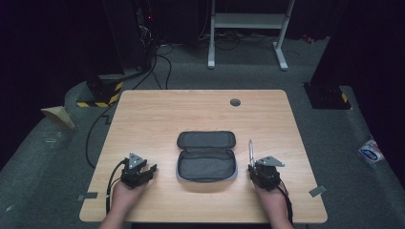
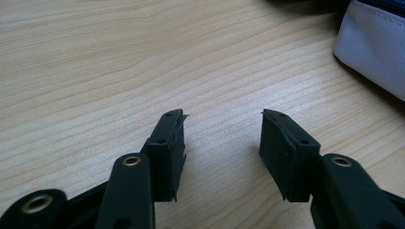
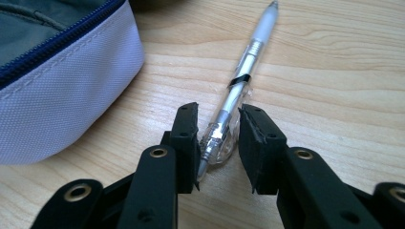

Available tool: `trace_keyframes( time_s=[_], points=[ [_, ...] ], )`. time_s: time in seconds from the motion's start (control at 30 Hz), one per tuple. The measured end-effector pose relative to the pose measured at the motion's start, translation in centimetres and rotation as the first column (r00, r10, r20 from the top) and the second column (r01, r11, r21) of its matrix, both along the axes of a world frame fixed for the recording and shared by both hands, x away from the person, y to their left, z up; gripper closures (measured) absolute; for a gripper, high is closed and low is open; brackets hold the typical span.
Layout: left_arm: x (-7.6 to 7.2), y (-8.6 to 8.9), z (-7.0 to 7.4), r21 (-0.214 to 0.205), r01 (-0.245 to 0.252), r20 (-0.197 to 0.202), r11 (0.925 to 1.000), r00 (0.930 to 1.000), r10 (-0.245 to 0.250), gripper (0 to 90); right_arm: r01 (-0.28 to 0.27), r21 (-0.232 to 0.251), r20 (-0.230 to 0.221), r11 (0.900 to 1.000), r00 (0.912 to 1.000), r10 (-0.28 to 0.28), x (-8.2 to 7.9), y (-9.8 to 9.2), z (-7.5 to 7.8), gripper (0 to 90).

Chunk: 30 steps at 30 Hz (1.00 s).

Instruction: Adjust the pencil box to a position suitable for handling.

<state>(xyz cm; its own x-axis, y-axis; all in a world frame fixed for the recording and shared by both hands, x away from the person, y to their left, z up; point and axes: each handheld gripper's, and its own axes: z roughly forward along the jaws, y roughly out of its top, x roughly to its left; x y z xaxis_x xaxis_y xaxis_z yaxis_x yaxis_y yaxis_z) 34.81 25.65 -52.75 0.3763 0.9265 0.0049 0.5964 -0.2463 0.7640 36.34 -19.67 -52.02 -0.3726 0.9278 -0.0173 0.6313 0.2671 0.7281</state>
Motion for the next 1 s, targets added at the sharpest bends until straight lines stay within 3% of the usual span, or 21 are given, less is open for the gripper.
trace_keyframes(
  time_s=[0.37,0.73,0.87,1.0],
  points=[
    [-0.1,0.0,0.0,0.000,0.000,0.003,1.0000,1.0000,0.000,50.9,0.011,-0.002,-0.018,0.9999,0.9998,-0.011,-1.3,-1.8,0.2,73.1],
    [-0.1,0.0,0.0,0.004,0.004,0.002,1.0000,1.0000,-0.004,50.9,0.004,-0.018,-0.031,0.9998,0.9995,-0.005,-4.8,-4.1,0.4,72.9],
    [-0.1,0.0,0.0,0.005,0.004,-0.002,1.0000,1.0000,-0.004,50.9,-0.003,-0.006,-0.030,1.0000,0.9996,0.002,-4.9,-4.3,0.5,67.2],
    [-0.1,0.0,0.0,0.004,0.004,-0.002,1.0000,1.0000,-0.004,50.9,-0.009,-0.002,0.005,1.0000,0.9999,0.009,-4.8,-4.2,0.8,54.6]
  ],
)
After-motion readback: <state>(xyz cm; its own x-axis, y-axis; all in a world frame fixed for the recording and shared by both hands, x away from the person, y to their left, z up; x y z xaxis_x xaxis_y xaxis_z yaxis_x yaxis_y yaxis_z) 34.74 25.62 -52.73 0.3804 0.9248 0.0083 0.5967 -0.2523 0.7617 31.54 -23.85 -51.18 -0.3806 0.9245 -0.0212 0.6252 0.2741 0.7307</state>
